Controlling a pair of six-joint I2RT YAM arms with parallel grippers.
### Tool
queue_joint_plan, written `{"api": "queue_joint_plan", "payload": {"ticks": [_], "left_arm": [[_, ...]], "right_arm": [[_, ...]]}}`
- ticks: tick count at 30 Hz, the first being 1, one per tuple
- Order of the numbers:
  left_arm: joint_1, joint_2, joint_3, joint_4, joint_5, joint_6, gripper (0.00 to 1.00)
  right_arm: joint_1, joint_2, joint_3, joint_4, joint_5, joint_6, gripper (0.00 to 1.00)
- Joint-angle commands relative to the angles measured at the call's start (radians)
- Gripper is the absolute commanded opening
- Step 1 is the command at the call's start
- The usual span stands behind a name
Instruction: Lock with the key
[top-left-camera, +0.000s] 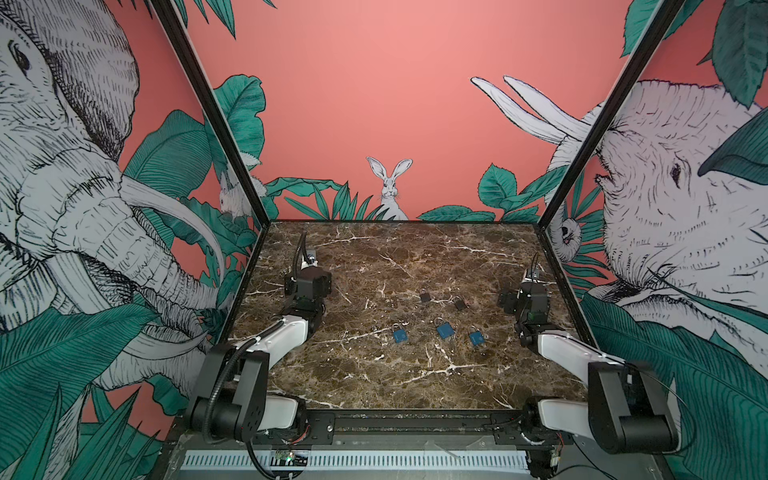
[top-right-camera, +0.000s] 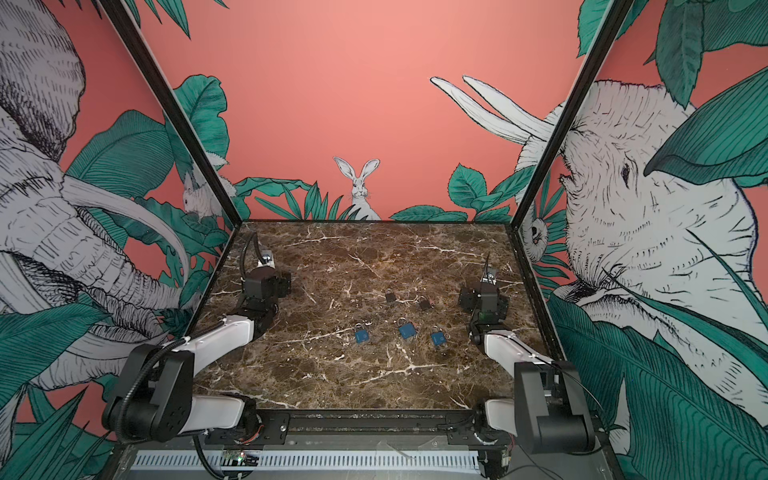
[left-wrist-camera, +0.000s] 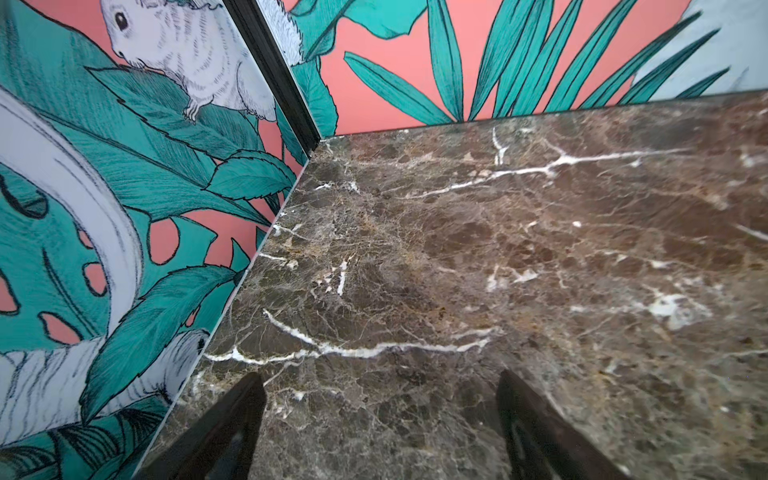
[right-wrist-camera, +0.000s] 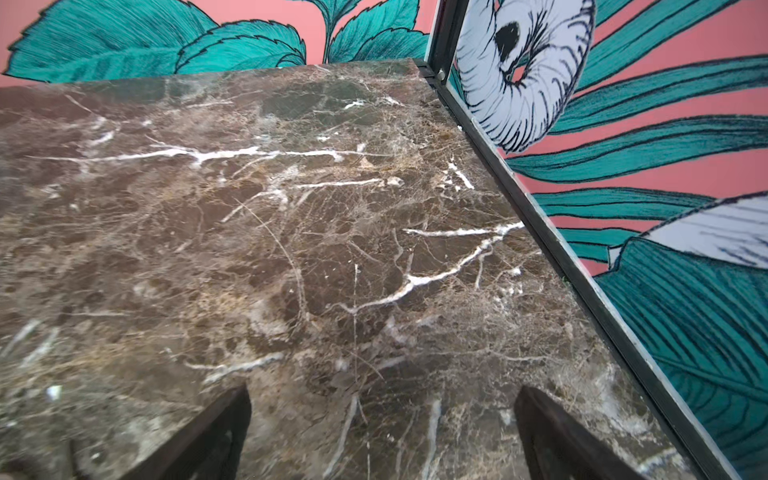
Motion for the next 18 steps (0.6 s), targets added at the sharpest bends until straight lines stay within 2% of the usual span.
{"api": "queue_joint_plan", "payload": {"ticks": [1,3,4,8,12,14,18], "left_arm": [[0.029,0.000,-0.013,0.103,0.103,0.076,0.88],[0.053,-0.003,-0.025,0.136,0.168,0.086,0.88],[0.060,-0.004,-0.031,0.140,0.186,0.096,0.88],[0.066,-0.003,-0.079,0.132,0.203,0.120,0.88],[0.066,0.039,-0.172,0.324,0.216,0.113,0.88],[0.071,0.052,-0.166,0.344,0.229,0.126,0.88],[0.095,0.128,-0.126,0.334,0.322,0.135,0.86]], "right_arm": [[-0.011,0.052,-0.014,0.172,0.018,-0.050,0.99],[-0.016,0.056,-0.013,0.179,0.005,-0.062,0.99],[-0.017,0.069,-0.027,0.241,0.002,-0.071,0.99],[-0.023,0.130,-0.056,0.393,-0.021,-0.094,0.99],[-0.026,0.199,-0.106,0.555,-0.076,-0.111,0.99],[-0.026,0.240,-0.122,0.622,-0.107,-0.121,0.99],[-0.027,0.247,-0.104,0.598,-0.141,-0.135,1.00]]}}
